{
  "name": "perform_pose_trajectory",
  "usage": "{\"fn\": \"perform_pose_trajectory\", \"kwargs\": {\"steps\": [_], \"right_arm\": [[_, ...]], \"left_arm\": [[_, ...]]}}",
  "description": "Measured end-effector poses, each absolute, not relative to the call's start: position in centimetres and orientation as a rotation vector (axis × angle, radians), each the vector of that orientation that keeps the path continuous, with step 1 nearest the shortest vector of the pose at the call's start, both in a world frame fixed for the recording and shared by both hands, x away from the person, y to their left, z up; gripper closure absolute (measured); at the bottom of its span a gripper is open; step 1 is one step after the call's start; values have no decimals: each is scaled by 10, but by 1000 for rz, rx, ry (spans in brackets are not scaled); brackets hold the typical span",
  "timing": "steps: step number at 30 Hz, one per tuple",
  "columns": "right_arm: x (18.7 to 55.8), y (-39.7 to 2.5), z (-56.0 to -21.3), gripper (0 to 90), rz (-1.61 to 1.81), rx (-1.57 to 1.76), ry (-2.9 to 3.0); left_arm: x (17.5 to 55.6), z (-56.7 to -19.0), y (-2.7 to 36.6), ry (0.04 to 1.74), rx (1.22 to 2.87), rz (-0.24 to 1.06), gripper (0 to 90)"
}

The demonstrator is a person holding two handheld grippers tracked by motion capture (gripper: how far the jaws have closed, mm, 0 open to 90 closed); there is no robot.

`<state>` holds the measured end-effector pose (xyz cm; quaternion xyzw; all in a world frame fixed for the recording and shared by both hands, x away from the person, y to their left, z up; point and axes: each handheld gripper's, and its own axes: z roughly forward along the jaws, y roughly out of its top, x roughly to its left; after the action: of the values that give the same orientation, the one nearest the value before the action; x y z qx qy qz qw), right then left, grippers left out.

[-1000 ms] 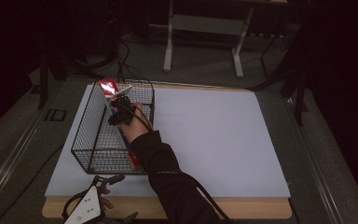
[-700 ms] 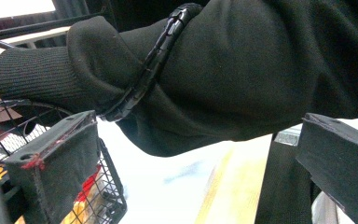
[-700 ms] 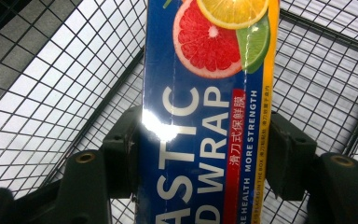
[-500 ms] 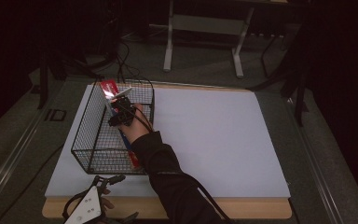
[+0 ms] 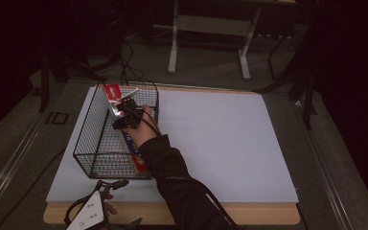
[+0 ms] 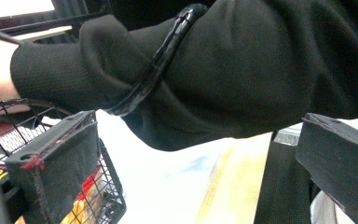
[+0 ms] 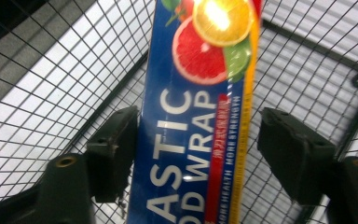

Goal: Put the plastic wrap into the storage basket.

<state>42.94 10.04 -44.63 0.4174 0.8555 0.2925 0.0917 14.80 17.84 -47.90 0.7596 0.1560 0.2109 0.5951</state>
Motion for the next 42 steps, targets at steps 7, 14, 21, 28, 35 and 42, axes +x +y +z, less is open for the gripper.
{"fn": "perform_pose_trajectory", "kwargs": {"steps": [7,14,21,28,35,42], "right_arm": [[428,81,-432,154,970,1187,2561],[420,58,-410,138,1070,1152,2541],[413,30,-398,140,1090,1126,2509],[406,-7,-386,140,1130,1128,2450],[397,-43,-384,144,1166,1140,2412],[389,-79,-387,144,1155,1151,2403]], "left_arm": [[148,-479,178,364,1767,488,2],[149,-480,176,364,1773,487,2],[149,-481,175,366,1780,488,2],[150,-481,173,367,1786,486,2],[151,-482,172,366,1791,485,2],[150,-482,172,368,1792,489,2]]}}
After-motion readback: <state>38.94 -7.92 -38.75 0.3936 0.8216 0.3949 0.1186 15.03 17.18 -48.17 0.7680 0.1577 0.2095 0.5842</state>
